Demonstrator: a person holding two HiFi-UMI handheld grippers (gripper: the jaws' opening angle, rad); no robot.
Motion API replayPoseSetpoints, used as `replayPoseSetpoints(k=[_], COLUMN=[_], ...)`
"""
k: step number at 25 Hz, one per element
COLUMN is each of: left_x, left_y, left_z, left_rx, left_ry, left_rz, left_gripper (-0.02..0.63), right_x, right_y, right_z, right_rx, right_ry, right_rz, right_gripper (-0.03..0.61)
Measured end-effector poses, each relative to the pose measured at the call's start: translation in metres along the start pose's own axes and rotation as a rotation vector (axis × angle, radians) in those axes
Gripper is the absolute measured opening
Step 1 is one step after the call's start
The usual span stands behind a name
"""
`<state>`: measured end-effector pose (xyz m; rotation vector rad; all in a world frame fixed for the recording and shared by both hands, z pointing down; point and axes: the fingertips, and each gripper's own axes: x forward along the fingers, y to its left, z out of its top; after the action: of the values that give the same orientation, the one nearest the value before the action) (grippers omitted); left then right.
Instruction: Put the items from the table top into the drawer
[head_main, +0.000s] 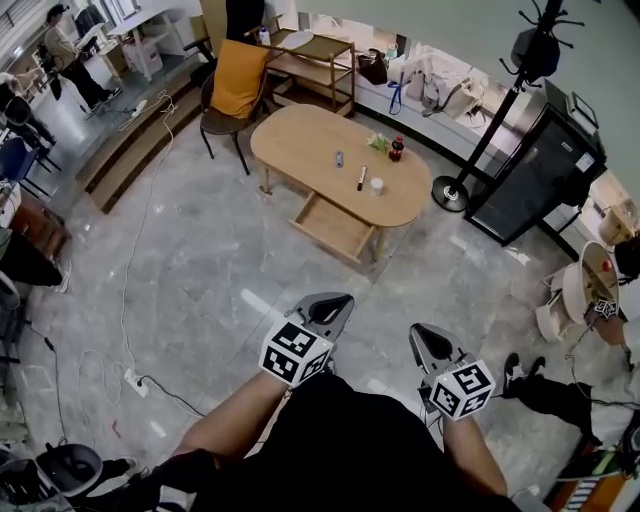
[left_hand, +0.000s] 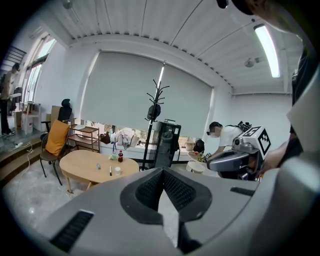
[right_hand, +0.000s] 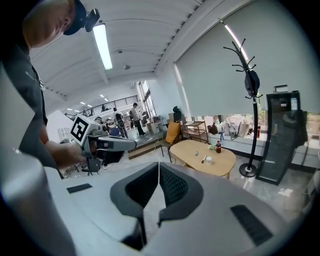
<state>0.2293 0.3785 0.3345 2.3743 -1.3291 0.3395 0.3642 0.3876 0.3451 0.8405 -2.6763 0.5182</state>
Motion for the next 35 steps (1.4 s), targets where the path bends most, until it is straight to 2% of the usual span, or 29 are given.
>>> replayPoseSetpoints(k=[9,18,26,35], left_x=[0.004,0.015,0.039,0.093], left_y=[0.086,0.125,0.157,0.201], left_z=[0.008,0.017,0.034,0.084], left_rx=[-0.014,-0.036,-0.055,-0.043], left_ry=[0.026,0.041,0.043,0.037], left_rz=[-0.002,0.003,0.06,0.122], left_gripper=[0.002,0.002,0.002,0.002], right_x=[0.076,0.117,0.155,0.216], right_y=[-0.005,-0.015,-0.055,-0.119], right_z=[0.027,0.043,0.064,0.108], right_rx=[0.012,0.003,-0.007,0.002], right_ry=[0.016,0.044,0.048,0.022], right_rz=[-0.033,-0.014,0.03,0.091], right_gripper=[0.003,0.003,0.003,0.003])
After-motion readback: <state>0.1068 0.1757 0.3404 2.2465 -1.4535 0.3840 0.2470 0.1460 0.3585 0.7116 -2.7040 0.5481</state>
